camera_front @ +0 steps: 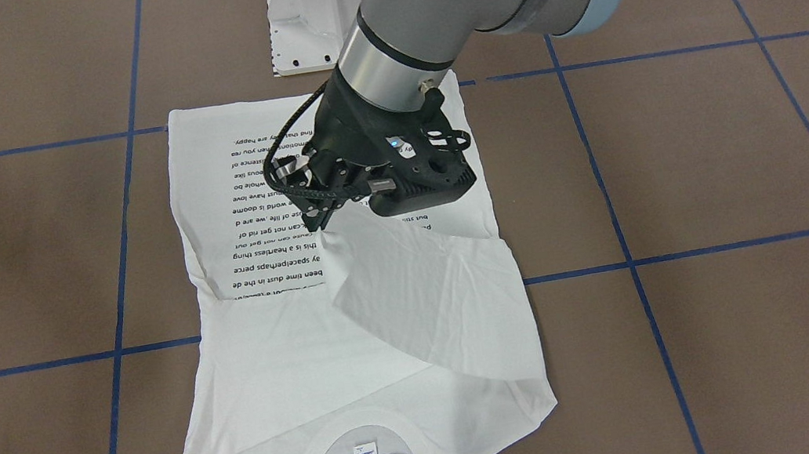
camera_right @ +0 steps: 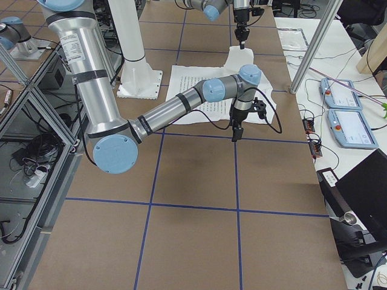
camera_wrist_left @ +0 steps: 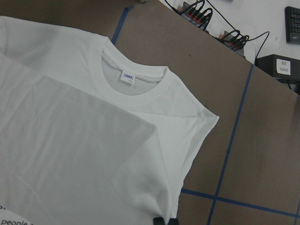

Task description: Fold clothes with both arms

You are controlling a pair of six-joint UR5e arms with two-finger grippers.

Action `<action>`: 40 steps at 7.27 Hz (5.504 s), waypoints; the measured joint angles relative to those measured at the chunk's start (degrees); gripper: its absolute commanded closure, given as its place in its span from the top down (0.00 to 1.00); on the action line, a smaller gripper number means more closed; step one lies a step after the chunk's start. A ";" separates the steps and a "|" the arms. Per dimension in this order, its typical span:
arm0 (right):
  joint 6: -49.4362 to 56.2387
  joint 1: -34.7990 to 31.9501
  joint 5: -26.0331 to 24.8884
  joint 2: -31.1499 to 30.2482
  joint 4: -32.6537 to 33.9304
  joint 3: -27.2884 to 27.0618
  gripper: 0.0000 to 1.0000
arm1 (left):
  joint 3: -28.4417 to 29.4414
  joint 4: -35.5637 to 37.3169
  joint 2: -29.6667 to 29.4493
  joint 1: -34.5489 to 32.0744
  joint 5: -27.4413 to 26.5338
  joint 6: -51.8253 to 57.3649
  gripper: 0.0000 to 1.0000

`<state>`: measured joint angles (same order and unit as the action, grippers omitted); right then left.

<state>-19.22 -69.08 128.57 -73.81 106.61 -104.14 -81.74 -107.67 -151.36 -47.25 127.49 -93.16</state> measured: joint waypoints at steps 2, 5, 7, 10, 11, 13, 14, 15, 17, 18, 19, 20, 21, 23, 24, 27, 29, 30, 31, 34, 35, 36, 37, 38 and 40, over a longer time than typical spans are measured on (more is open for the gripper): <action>-1.25 0.46 0.09 0.56 0.00 0.91 1.00 | 0.67 -1.82 -0.27 4.08 -1.18 -2.19 0.00; -1.70 0.96 0.13 0.94 -0.05 1.43 1.00 | 11.14 -13.18 -0.35 6.42 -5.59 -2.59 0.00; -1.74 1.28 0.18 1.43 -0.20 2.24 1.00 | 17.10 -21.30 -0.62 9.41 -9.66 -2.13 0.00; -1.78 1.43 0.33 1.89 -1.88 4.50 1.00 | 19.59 -25.16 -0.90 13.72 -13.27 -1.82 0.00; -1.78 1.43 0.38 1.91 -2.03 4.96 1.00 | 19.65 -25.31 -1.00 14.69 -14.03 -1.68 0.00; -1.77 1.41 0.59 1.91 -2.10 5.34 1.00 | 19.71 -25.48 -1.22 16.32 -15.60 -1.61 0.84; -1.75 1.42 0.69 1.94 -2.19 5.35 1.00 | 19.73 -25.70 -1.32 16.94 -16.40 -1.64 1.00; -1.96 1.43 0.87 1.95 -2.86 5.36 1.00 | 19.72 -26.20 -1.33 17.26 -16.98 -1.66 1.00; -4.74 1.58 2.13 1.92 -6.10 5.41 1.00 | 19.63 -27.13 -1.11 17.33 -17.78 -0.97 1.00; -6.22 1.75 3.31 1.91 -7.61 5.42 1.00 | 19.50 -27.18 -0.99 17.21 -17.91 0.28 1.00; -6.93 2.06 4.10 1.83 -8.89 5.39 1.00 | 19.35 -27.13 -0.92 16.99 -17.94 1.08 1.00; -7.45 2.66 4.23 1.60 -10.46 5.29 1.00 | 19.09 -26.94 -0.64 16.49 -17.74 1.43 1.00; -9.19 3.54 3.98 1.12 -12.61 4.98 1.00 | 18.09 -26.23 0.58 15.57 -16.74 1.67 1.00; -20.38 7.83 1.17 -1.90 -20.37 2.26 1.00 | 9.10 -20.13 7.93 13.60 -12.66 5.23 1.00; -27.48 11.89 -1.31 -5.61 -24.81 -0.98 1.00 | 0.40 -14.44 13.98 13.04 -11.66 8.07 1.00; -48.39 29.13 -12.78 -17.19 -32.47 -13.38 1.00 | -24.01 -0.24 31.04 12.61 -11.28 14.72 1.00; -59.88 42.17 -21.85 -22.34 -38.58 -16.39 1.00 | -34.63 3.31 41.33 12.95 -11.63 17.82 1.00; -63.15 47.08 -25.12 -23.10 -39.38 -16.81 1.00 | -36.56 3.84 44.30 13.31 -12.01 18.39 1.00; -64.87 51.07 -27.45 -23.42 -39.66 -17.00 0.99 | -37.55 4.06 46.05 13.75 -12.44 18.61 1.00; -65.99 57.79 -30.20 -23.41 -39.60 -16.37 0.95 | -38.35 4.21 47.20 14.73 -12.77 18.59 1.00; -66.02 58.55 -30.48 -23.11 -39.57 -15.50 0.94 | -38.46 4.24 47.24 14.78 -12.79 18.56 1.00; -66.03 58.89 -30.54 -22.89 -39.56 -14.94 0.92 | -38.66 4.26 47.38 14.80 -12.78 18.55 1.00; -66.03 59.06 -30.56 -22.80 -39.55 -14.69 0.83 | -38.87 4.25 47.58 14.81 -12.76 18.55 1.00; -66.03 59.10 -30.57 -22.64 -39.53 -14.60 0.75 | -38.96 4.23 47.70 14.81 -12.77 18.55 1.00; -66.03 59.23 -30.55 -22.30 -39.40 -14.53 0.56 | -38.97 4.22 47.80 14.85 -12.79 18.55 1.00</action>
<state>-85.25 -9.85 98.02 -96.10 67.22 -118.67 -120.71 -103.45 -103.56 -32.40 114.70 -74.62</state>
